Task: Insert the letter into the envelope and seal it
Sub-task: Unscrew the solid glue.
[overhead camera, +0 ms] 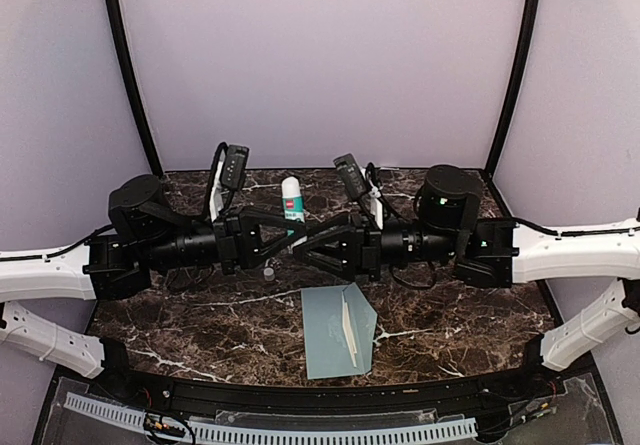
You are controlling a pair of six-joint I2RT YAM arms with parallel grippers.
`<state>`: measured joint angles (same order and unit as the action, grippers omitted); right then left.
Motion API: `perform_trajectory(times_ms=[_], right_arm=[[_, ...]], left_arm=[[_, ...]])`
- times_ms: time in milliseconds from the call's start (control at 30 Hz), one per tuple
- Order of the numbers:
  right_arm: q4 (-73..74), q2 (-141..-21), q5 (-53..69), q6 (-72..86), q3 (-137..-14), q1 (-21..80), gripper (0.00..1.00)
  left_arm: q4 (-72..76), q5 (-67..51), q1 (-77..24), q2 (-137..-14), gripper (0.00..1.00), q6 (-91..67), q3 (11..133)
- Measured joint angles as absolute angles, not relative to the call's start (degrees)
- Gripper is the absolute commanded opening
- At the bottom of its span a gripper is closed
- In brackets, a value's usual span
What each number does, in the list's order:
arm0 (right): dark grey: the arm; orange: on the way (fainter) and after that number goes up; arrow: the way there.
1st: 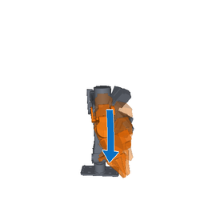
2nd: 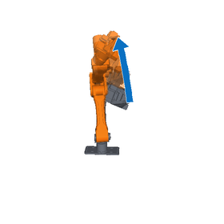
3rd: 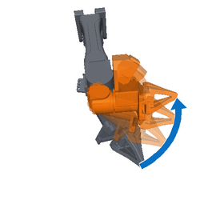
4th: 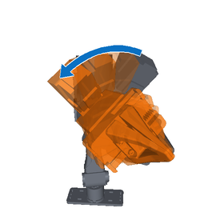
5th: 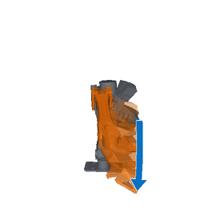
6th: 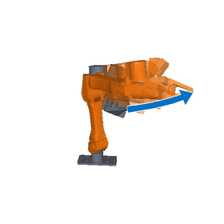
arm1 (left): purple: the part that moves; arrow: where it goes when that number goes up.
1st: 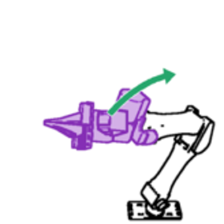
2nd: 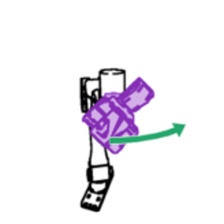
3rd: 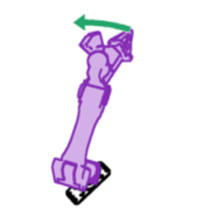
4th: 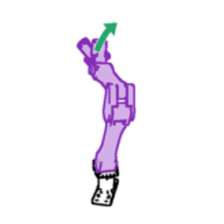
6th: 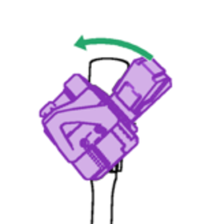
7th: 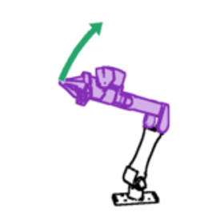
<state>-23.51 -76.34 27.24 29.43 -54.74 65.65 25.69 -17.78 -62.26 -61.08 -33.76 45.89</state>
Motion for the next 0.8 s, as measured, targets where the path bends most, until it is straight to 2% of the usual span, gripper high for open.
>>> perform_trajectory(times_ms=[167,500,700,767,800], right_arm=[[-23.5,-77.0,27.3,29.3,-55.2,65.6,0.42],[-23.4,-77.3,27.3,29.3,-55.5,65.7,0.24],[-23.3,-77.4,27.4,29.5,-55.5,65.8,0.19],[-23.4,-77.4,27.4,29.5,-55.5,65.8,0.19],[-23.4,-77.4,27.4,29.5,-55.5,65.8,0.18]], left_arm=[[25.7,-18.2,-62.3,-61.2,0.00,-33.8,45.9],[25.8,-18.6,-62.2,-61.5,0.02,-33.8,45.9],[25.6,-18.6,-62.2,-61.5,0.12,-33.7,45.9],[25.6,-18.6,-62.2,-61.5,0.24,-33.7,45.9],[25.6,-18.6,-62.2,-61.5,0.25,-33.7,45.9]])
